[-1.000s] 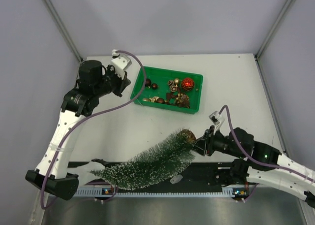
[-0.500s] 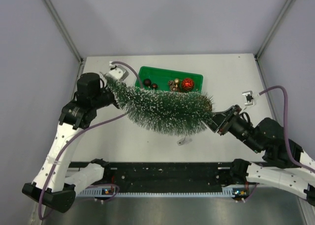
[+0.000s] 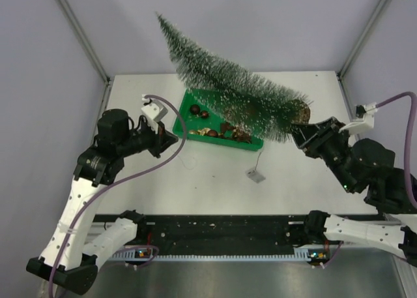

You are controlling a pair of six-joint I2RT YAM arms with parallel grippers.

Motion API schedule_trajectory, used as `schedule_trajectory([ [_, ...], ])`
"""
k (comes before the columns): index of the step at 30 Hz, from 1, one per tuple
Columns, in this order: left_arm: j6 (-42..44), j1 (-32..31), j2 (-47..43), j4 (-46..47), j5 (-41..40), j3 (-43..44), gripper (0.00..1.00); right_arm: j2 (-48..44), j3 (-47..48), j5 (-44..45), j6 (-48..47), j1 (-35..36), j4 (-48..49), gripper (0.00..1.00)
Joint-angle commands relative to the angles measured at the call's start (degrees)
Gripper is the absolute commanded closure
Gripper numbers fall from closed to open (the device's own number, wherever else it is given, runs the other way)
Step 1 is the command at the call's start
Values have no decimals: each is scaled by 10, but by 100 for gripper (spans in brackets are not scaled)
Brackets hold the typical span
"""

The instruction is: Decorate the small christmas tree

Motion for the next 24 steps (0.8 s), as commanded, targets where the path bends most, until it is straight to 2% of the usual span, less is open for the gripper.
schedule_trajectory([
  [1, -19, 2, -15, 10, 40, -2, 100, 78, 56, 84, 35, 6, -32, 100],
  [9, -5, 2, -33, -29, 49, 13, 100, 162, 95, 191, 46, -5, -69, 100],
  [12, 29, 2, -43, -56, 39, 2, 100, 165, 97, 143, 47, -57, -69, 100],
  [17, 81, 3, -61, -79, 13, -32, 100, 160, 62, -59, 60, -227, -58, 100],
  [19, 95, 2, -65, -87, 17, -38, 100, 163, 36, -85, 62, -245, -49, 100],
  [24, 126, 1, -60, -112, 25, -22, 100, 185, -16, -88, 71, -245, -29, 100],
])
